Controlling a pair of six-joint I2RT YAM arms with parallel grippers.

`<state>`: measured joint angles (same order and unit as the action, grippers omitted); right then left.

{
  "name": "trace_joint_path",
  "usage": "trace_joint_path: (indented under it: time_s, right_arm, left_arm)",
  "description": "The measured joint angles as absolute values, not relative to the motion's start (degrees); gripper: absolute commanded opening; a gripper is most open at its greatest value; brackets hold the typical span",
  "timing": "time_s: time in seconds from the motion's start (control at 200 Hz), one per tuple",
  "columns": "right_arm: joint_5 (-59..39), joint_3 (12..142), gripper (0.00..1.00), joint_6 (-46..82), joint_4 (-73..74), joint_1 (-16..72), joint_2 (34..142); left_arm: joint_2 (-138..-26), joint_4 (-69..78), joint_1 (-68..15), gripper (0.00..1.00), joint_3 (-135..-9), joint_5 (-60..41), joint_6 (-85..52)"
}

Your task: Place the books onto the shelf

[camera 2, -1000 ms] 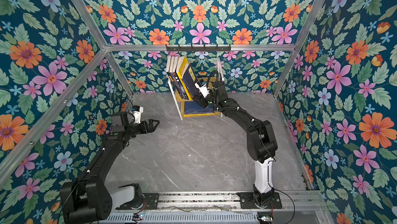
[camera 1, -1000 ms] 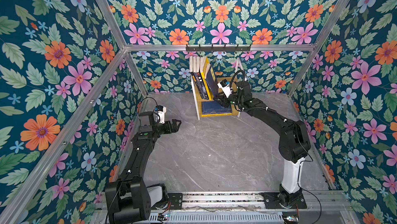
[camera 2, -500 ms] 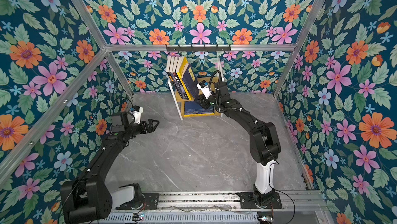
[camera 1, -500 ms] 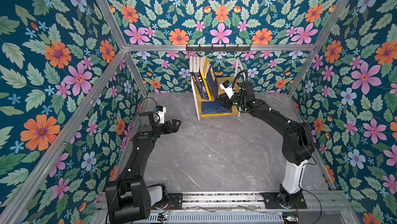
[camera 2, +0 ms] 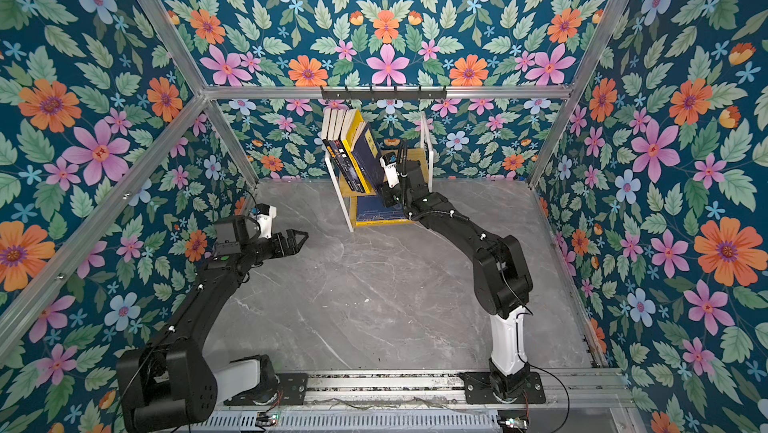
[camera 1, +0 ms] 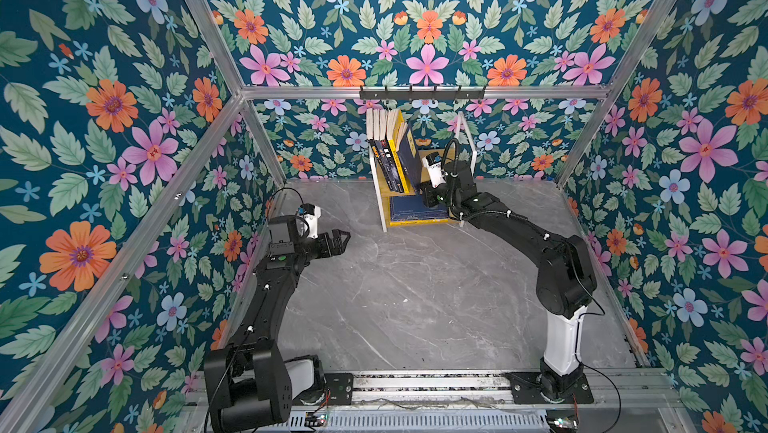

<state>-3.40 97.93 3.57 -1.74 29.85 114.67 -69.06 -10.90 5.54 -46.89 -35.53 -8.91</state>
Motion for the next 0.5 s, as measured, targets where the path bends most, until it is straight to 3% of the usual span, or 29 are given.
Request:
trace_joint_path:
  time_s: [0.19,0.495]
  right_arm:
    - [1.61,101.80,0.04,7.33,-0.54,30.33,118.39]
    - [1.67,106.45,0.04,8.84,0.34,30.46,122.34]
  left_arm:
    - [-68.66,-10.92,5.52,1.00,-46.96,-35.59,-8.91]
    - [-68.75,-10.92,5.52,1.00,-46.98,-35.64,-8.91]
